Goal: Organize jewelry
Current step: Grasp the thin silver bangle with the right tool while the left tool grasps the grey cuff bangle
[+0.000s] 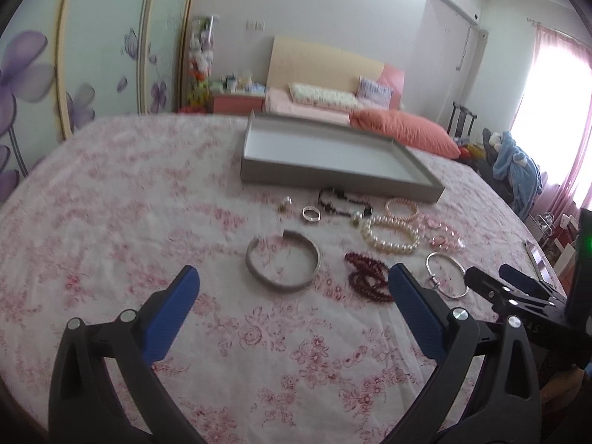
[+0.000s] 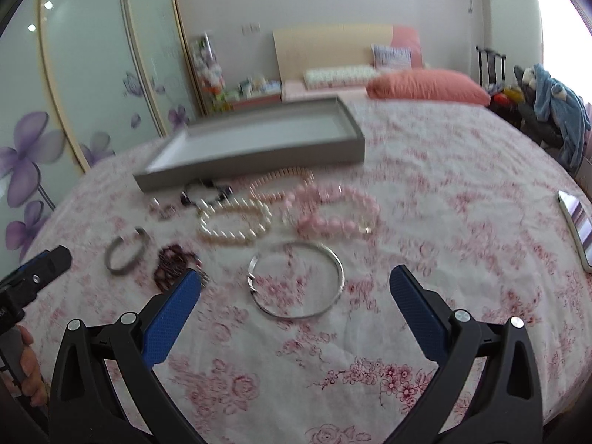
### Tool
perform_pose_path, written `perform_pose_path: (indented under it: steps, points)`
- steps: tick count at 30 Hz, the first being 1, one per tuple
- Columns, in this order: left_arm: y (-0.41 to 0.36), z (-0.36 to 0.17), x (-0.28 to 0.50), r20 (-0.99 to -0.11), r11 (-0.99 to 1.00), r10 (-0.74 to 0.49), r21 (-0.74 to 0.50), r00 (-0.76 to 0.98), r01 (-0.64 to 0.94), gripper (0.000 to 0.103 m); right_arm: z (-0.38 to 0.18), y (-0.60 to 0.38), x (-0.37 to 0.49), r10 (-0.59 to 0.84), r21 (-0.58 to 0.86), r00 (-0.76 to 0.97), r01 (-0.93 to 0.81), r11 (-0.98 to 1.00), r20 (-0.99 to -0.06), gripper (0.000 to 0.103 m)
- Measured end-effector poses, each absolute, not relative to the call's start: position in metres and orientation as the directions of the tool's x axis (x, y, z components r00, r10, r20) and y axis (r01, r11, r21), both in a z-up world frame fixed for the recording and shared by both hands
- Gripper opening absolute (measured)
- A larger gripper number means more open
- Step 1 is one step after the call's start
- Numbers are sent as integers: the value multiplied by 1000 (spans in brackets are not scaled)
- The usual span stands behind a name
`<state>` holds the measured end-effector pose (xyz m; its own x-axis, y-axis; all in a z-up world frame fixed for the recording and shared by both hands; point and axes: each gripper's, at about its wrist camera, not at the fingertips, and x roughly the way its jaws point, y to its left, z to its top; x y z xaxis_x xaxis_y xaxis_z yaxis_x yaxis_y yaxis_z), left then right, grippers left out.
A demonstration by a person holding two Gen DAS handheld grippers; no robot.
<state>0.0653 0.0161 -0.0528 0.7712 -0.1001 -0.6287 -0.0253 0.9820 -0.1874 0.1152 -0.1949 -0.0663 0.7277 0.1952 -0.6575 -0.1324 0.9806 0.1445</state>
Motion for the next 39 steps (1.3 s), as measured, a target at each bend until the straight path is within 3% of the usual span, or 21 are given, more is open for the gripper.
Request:
perform_pose_path:
  steps: [10, 12, 23, 26, 36, 39]
  points:
    - [21, -71, 95, -719, 983, -94, -178, 688, -52, 99, -88, -181, 138, 157, 78, 628, -151, 985, -763, 101]
    - [22, -74, 99, -731, 983, -96, -177, 676, -52, 99, -91, -178, 141, 139, 58, 611, -150, 987, -780, 97]
    - [27, -86, 118, -781, 985, -72, -153, 620, -78, 99, -89, -178, 155, 99, 18, 605, -138, 990, -790, 91]
    - [27, -88, 123, -791, 987, -68, -144, 608, -77, 99, -86, -175, 154, 116, 19, 622, -159, 987, -774, 73]
    - [20, -96, 146, -818, 992, -19, -87, 574, -92, 99, -86, -178, 154, 144, 49, 626, -167, 985, -766, 73]
    - [19, -96, 153, -820, 992, 10, -62, 572, -106, 92, -86, -178, 153, 149, 53, 628, -169, 984, -764, 73]
